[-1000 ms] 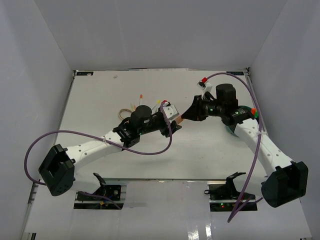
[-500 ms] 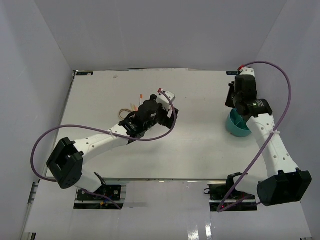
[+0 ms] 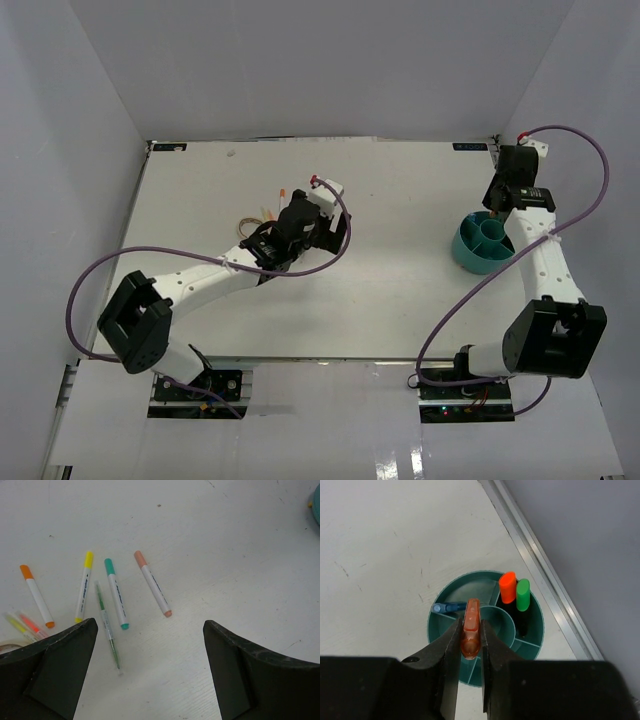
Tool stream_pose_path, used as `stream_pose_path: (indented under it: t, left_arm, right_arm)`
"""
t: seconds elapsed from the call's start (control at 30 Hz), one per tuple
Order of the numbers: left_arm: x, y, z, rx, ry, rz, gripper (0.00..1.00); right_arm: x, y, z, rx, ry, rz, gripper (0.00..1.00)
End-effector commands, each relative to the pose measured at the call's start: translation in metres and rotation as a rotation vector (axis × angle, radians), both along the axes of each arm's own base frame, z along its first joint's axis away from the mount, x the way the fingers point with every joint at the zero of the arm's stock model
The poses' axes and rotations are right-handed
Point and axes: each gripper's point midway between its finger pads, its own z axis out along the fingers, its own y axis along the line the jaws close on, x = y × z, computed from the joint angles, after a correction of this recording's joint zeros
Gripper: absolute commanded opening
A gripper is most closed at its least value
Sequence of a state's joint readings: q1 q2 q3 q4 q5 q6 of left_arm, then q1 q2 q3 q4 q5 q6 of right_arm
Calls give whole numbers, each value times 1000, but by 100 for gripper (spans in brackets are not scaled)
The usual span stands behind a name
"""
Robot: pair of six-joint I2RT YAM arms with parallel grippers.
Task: Sort the stationery into containers
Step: Place the stationery in the storage box.
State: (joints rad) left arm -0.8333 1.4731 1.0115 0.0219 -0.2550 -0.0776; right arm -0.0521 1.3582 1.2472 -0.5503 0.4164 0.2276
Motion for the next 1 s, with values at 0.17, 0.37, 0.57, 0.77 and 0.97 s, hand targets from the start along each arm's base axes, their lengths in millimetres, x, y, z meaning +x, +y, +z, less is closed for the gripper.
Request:
stream_pose_path:
  t: [0.17, 0.37, 0.57, 0.77, 0.97]
  left_arm:
    - [5, -3, 10, -16, -4, 11, 98]
    - [5, -4, 12, -15, -10, 10, 98]
    - [5, -4, 11, -10, -9, 7, 98]
    - [3, -6, 9, -18, 2, -6, 98]
    - [3, -7, 10, -20, 1, -9, 98]
  right_arm:
    - [35, -3, -4, 37, -83, 14, 8]
    - [43, 0, -12, 51, -79, 39, 8]
    - [39, -1, -33, 70, -19, 13, 8]
    - [35, -4, -51, 74, 35, -12, 10]
    - [31, -8, -58, 73, 71, -42, 18]
